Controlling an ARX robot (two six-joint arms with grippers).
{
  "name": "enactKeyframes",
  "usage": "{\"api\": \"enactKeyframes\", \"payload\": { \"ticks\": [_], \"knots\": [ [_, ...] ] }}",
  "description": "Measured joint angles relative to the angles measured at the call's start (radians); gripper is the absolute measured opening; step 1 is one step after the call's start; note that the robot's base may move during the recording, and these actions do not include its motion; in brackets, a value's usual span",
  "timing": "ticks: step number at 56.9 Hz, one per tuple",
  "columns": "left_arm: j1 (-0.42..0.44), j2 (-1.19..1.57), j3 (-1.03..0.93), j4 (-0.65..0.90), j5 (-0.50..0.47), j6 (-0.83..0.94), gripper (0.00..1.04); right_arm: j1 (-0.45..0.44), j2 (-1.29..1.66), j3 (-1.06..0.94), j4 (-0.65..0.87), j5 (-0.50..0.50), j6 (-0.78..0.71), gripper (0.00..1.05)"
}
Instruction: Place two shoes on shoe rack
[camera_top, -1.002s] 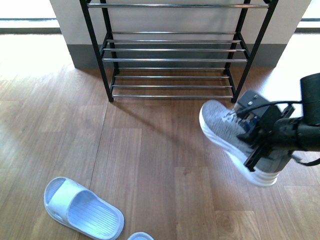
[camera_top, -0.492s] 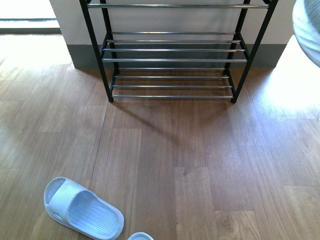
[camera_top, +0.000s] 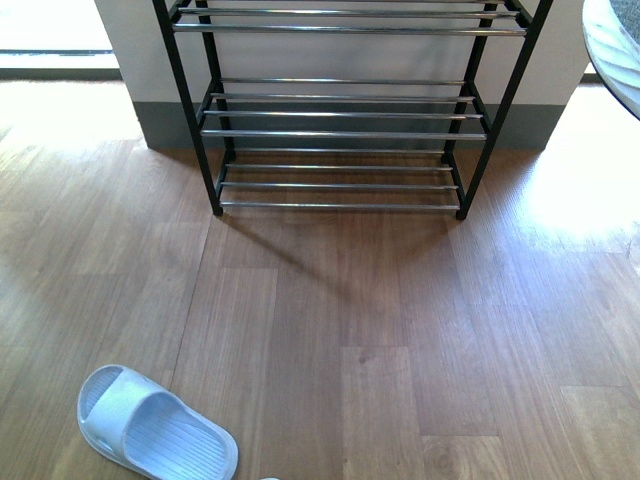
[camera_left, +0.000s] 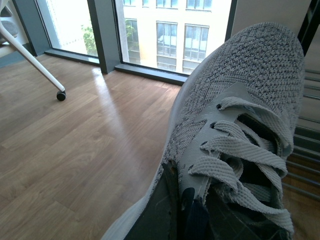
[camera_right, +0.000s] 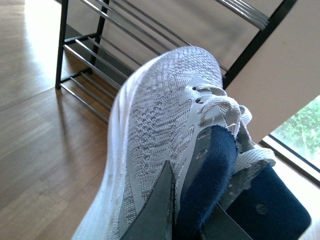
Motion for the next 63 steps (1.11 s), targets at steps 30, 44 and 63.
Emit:
{"api": "enactKeyframes", "payload": {
  "ticks": [30, 44, 63],
  "knots": [
    [0.000, -0.002, 0.000, 0.000, 0.005, 0.000, 0.02, -0.002, 0.000, -0.001, 0.000, 0.010, 0.000, 0.01],
    [0.000, -0.001, 0.000, 0.000, 0.007, 0.000, 0.02, -0.006, 0.000, -0.001, 0.000, 0.019, 0.001, 0.01],
    [0.000, -0.001, 0.000, 0.000, 0.005, 0.000, 0.02, -0.006, 0.000, -0.001, 0.000, 0.011, 0.001, 0.01]
  ]
}}
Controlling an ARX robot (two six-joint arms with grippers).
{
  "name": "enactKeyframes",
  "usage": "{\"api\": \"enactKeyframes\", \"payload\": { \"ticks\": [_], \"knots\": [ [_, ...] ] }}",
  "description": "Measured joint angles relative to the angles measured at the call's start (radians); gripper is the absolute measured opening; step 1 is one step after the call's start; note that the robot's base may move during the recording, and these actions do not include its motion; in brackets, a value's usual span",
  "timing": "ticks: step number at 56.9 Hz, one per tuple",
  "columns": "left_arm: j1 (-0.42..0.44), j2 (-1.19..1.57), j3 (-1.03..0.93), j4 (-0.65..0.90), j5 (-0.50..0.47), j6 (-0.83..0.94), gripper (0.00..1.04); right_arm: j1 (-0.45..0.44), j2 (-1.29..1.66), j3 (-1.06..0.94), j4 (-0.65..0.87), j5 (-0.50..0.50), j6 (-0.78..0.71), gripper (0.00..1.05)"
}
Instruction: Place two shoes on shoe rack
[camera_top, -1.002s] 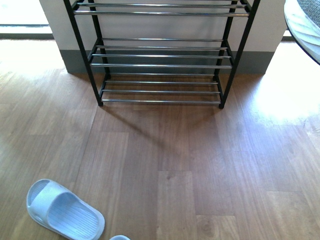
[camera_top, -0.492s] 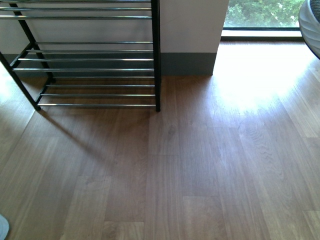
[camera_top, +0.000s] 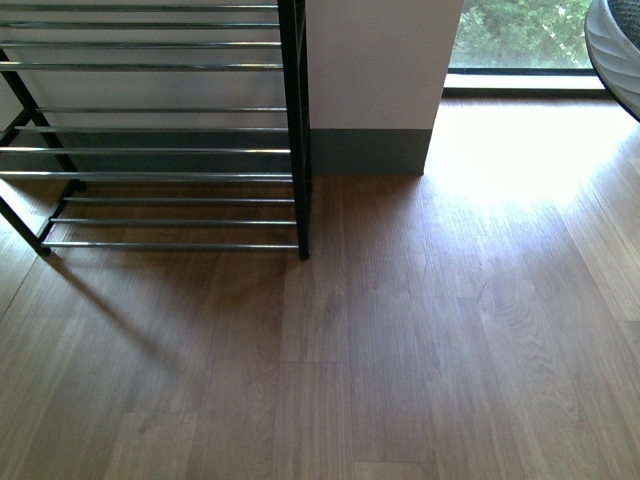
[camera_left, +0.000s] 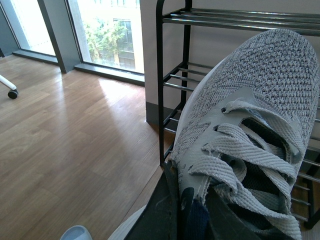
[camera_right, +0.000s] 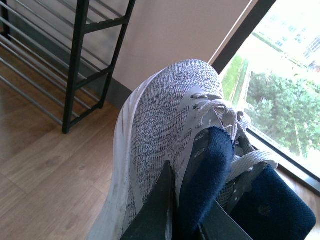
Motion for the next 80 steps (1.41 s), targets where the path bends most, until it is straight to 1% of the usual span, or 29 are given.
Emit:
{"api": "enactKeyframes", "payload": {
  "ticks": [33, 47, 80],
  "knots": [
    [0.000, -0.001, 0.000, 0.000, -0.005, 0.000, 0.02, 0.004, -0.001, 0.000, 0.000, -0.007, 0.000, 0.01],
    [-0.001, 0.001, -0.002, 0.000, 0.010, 0.000, 0.02, -0.002, 0.000, 0.000, 0.000, 0.016, 0.000, 0.01],
    [0.000, 0.002, -0.002, 0.000, 0.001, 0.000, 0.02, -0.001, 0.001, 0.000, 0.000, 0.002, 0.000, 0.01]
  ]
}}
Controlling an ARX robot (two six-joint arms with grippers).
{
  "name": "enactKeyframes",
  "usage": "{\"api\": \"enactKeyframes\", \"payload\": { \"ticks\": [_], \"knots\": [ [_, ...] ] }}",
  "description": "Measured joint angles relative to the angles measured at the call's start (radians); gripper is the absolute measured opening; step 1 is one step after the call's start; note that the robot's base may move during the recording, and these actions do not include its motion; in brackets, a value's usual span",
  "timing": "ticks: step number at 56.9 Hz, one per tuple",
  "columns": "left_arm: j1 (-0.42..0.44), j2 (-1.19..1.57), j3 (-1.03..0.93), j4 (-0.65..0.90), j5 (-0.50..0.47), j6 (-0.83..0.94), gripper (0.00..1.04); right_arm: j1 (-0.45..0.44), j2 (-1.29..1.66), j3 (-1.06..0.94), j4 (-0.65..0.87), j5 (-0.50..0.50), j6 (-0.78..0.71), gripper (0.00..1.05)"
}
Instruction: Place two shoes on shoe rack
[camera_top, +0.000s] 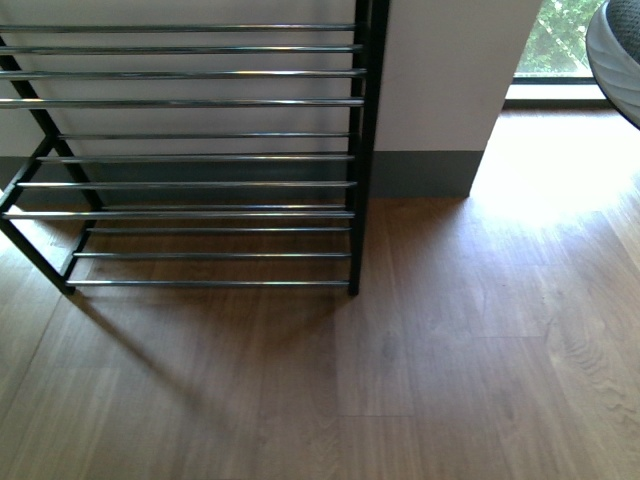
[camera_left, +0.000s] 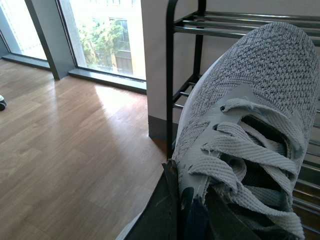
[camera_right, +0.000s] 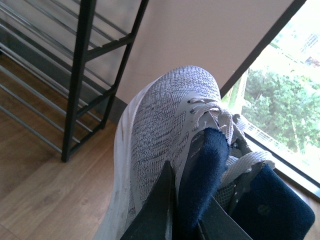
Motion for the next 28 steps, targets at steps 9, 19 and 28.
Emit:
{"api": "enactKeyframes", "payload": {
  "ticks": [9, 19, 28],
  "knots": [
    [0.000, 0.000, 0.000, 0.000, -0.005, 0.000, 0.02, 0.001, -0.002, 0.000, 0.000, -0.002, 0.000, 0.01],
    [0.000, -0.001, 0.000, 0.000, -0.014, 0.000, 0.02, 0.007, -0.002, 0.000, 0.000, -0.017, 0.000, 0.01],
    [0.000, -0.001, 0.000, 0.000, -0.008, 0.000, 0.02, 0.007, -0.002, 0.000, 0.000, -0.008, 0.000, 0.01]
  ]
}}
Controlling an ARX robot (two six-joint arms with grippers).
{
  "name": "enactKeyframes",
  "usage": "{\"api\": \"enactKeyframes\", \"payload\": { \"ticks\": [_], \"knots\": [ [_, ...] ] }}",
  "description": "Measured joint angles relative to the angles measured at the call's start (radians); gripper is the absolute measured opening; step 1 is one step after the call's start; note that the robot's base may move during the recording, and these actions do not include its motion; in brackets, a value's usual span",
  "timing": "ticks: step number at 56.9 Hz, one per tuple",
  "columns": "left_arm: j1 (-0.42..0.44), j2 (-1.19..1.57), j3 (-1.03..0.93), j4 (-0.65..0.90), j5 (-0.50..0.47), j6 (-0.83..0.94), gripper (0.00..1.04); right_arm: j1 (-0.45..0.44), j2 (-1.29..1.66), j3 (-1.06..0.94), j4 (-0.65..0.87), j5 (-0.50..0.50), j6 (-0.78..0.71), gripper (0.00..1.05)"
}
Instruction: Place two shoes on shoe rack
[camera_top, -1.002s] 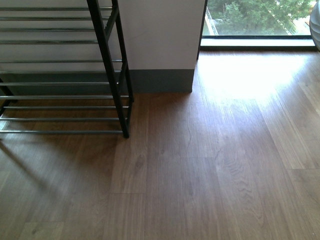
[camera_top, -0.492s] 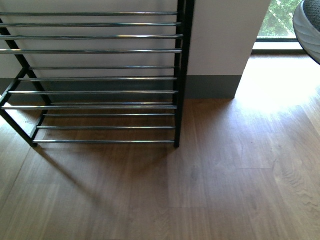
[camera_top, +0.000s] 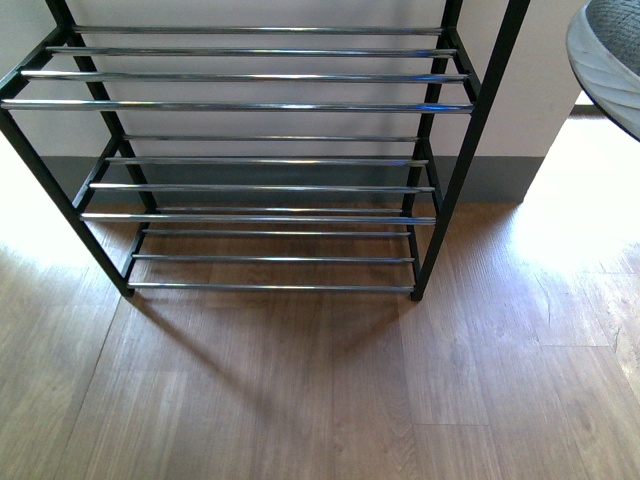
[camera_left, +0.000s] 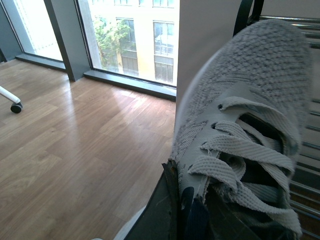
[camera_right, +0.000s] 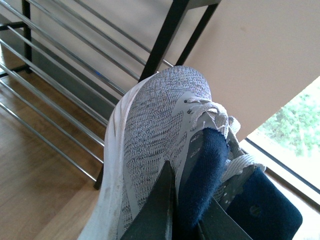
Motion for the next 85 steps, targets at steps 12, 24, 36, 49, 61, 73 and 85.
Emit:
{"api": "enactKeyframes", "payload": {
  "ticks": [12, 24, 36, 49, 61, 73, 85],
  "knots": [
    [0.000, 0.000, -0.002, 0.000, 0.010, 0.000, 0.02, -0.003, 0.001, -0.002, 0.000, 0.013, 0.000, 0.01],
    [0.000, 0.000, -0.002, 0.000, 0.006, 0.000, 0.02, -0.002, 0.001, -0.002, 0.000, 0.000, 0.000, 0.01],
    [0.000, 0.000, -0.002, 0.000, 0.007, 0.000, 0.02, -0.003, 0.001, -0.002, 0.000, 0.005, 0.000, 0.01],
    [0.000, 0.000, -0.002, 0.000, 0.005, 0.000, 0.02, -0.003, 0.001, -0.002, 0.000, 0.005, 0.000, 0.01],
    [0.000, 0.000, -0.002, 0.000, 0.011, 0.000, 0.02, -0.004, -0.001, -0.002, 0.000, 0.011, 0.000, 0.01],
    [0.000, 0.000, -0.002, 0.000, 0.000, 0.000, 0.02, -0.002, 0.000, -0.002, 0.000, -0.005, 0.000, 0.01],
    [0.000, 0.000, -0.002, 0.000, 0.008, 0.000, 0.02, 0.137, 0.168, 0.135, 0.152, 0.082, 0.433, 0.01]
  ]
}}
